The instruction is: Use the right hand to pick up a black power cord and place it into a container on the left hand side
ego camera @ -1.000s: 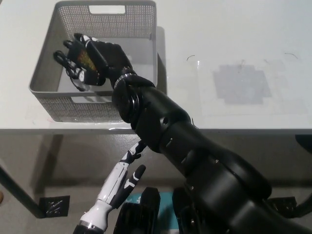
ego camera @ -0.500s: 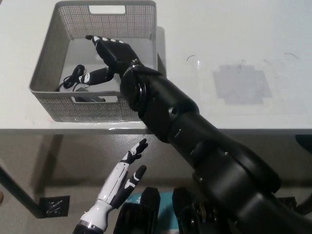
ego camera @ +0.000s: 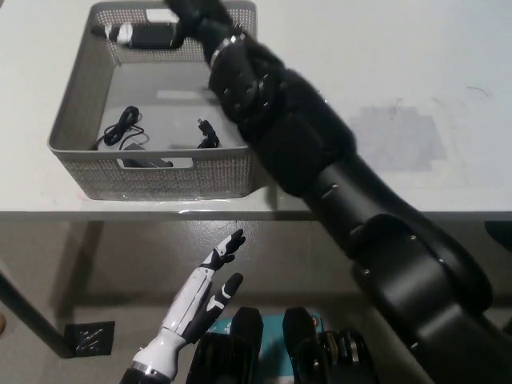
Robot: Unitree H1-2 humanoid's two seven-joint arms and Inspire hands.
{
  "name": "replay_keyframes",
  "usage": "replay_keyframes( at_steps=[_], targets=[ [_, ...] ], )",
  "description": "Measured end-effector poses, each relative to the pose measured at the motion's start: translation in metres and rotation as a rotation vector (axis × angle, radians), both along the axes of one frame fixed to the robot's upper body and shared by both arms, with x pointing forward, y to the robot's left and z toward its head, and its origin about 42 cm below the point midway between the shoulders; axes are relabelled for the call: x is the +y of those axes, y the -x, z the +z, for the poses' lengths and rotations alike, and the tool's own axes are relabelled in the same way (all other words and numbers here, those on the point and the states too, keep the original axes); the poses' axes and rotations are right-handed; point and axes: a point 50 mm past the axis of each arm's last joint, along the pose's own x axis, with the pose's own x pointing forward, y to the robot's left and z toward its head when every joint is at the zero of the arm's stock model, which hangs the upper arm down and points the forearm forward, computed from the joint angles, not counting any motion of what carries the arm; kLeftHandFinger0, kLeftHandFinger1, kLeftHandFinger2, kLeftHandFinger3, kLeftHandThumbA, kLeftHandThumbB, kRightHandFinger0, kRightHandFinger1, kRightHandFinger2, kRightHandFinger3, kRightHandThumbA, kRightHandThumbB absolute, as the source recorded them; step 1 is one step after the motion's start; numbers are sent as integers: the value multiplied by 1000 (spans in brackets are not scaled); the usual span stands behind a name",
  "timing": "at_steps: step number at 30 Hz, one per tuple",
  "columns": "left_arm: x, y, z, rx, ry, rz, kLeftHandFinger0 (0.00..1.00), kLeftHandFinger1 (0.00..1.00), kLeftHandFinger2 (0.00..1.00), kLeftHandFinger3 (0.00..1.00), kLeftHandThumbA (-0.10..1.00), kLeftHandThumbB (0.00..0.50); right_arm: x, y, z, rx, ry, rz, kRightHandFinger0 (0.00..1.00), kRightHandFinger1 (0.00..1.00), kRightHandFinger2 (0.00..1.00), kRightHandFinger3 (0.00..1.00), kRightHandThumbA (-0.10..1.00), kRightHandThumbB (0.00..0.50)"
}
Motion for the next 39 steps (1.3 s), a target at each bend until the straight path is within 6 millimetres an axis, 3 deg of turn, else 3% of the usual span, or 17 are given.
replay_keyframes(
  at_steps=[5,8,9,13,15,16,17,20,22,23,24,27,34,37,39],
  targets=[
    [0,0,0,0,-3,1,1000,1000,1000,1000,1000,342,-29,5,30,-73,-97,-3,1000,1000,1000,1000,1000,475],
    [0,0,0,0,-6,1,1000,1000,1000,1000,1000,363,-44,7,43,-106,-133,-13,1000,1000,1000,1000,1000,479],
    [0,0,0,-1,-12,1,1000,1000,1000,1000,1000,349,-67,9,58,-147,-169,-34,1000,1000,1000,1000,1000,478],
    [0,1,-1,-1,-18,1,1000,1000,1000,1000,1000,352,-114,17,80,-221,-231,-83,1000,1000,1000,1000,1000,463],
    [1,1,-1,0,-21,-1,1000,1000,1000,1000,1000,381,-155,23,86,-261,-268,-136,1000,1000,1000,1000,1000,460],
    [2,1,0,-1,-24,-2,1000,1000,1000,1000,1000,391,-166,25,86,-268,-277,-149,1000,1000,1000,1000,1000,475],
    [4,0,0,-2,-31,-2,1000,1000,1000,1000,1000,392,-194,30,84,-282,-304,-187,1000,1000,1000,1000,1000,478],
    [7,0,4,-7,-45,-4,1000,1000,1000,1000,1000,361,-243,39,72,-292,-340,-256,1000,1000,1000,1000,1000,455],
    [9,0,6,-13,-53,-6,1000,1000,1000,1000,1000,369,-271,49,59,-293,-361,-286,1000,1000,1000,1000,1000,484],
    [9,0,7,-14,-54,-6,1000,1000,1000,1000,1000,367,-277,53,55,-293,-367,-291,1000,1000,1000,1000,1000,498],
    [9,0,7,-16,-57,-6,1000,1000,1000,1000,1000,361,-293,62,42,-287,-381,-302,1000,1000,1000,1000,1000,495],
    [10,-1,7,-16,-62,-5,1000,1000,1000,1000,1000,359,-315,81,11,-251,-417,-294,1000,1000,1000,1000,1000,476],
    [10,-1,7,-18,-68,-4,1000,1000,1000,1000,1000,336,-317,124,-44,-177,-448,-181,1000,1000,1000,1000,1000,455],
    [10,-1,7,-19,-70,-4,1000,1000,1000,1000,1000,334,-302,149,-78,-114,-460,-93,1000,1000,1000,1000,1000,467],
    [10,-1,7,-19,-70,-4,1000,1000,1000,1000,1000,354,-292,160,-98,-65,-476,-59,1000,1000,1000,1000,1000,440]
  ],
)
